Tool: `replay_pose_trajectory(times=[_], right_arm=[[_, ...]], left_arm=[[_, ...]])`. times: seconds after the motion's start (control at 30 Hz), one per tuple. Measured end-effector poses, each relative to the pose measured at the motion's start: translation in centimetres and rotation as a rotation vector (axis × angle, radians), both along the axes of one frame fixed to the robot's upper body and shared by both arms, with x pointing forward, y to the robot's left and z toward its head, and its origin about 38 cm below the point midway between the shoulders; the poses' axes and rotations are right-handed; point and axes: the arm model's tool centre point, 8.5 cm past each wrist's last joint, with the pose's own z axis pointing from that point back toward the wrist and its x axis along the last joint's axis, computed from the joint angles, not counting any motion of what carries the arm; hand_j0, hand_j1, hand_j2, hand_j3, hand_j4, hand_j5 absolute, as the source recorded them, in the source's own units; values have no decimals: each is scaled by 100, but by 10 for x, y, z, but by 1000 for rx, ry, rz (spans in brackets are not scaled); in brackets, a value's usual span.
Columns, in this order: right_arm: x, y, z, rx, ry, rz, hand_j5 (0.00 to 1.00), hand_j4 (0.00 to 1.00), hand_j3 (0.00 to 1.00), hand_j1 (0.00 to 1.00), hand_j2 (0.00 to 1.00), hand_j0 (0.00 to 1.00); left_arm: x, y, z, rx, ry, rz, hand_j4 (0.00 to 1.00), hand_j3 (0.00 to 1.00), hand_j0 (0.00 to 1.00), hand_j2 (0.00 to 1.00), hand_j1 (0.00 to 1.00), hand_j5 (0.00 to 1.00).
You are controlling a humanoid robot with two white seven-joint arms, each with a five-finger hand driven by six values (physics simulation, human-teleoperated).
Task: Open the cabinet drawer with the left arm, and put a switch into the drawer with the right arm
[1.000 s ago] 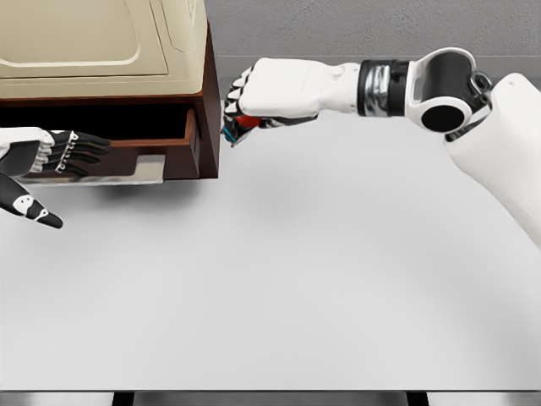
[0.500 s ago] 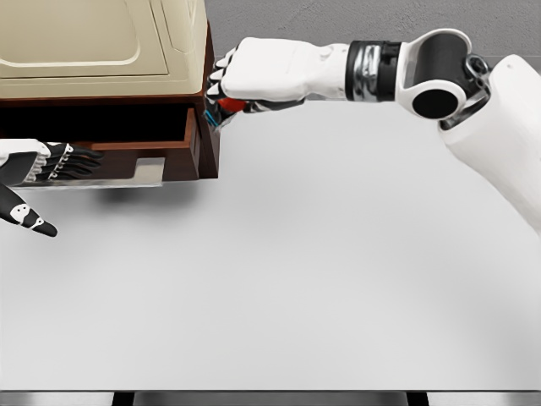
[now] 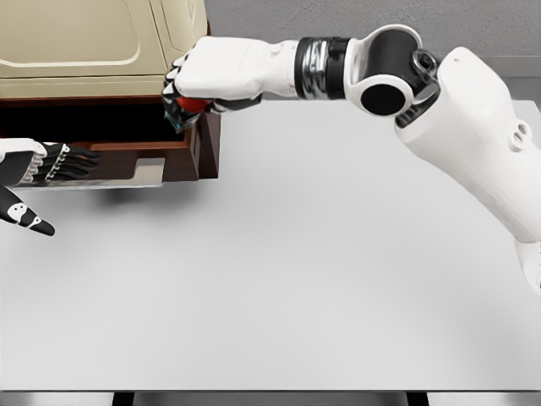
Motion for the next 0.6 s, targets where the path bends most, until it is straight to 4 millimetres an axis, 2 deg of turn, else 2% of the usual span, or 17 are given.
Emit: replay_pose_trajectory(times=[0.3, 0.6], right_arm=[[9, 20, -7, -9, 38, -5, 48, 48, 48, 48, 48, 48], [20, 29, -18, -29, 75, -26, 48, 48, 48, 48, 48, 48]], left_arm=[[0, 0, 1, 2, -3, 0, 100, 100, 100, 100, 100, 100], [1, -1, 5, -14, -6, 2, 100, 100, 100, 100, 100, 100]])
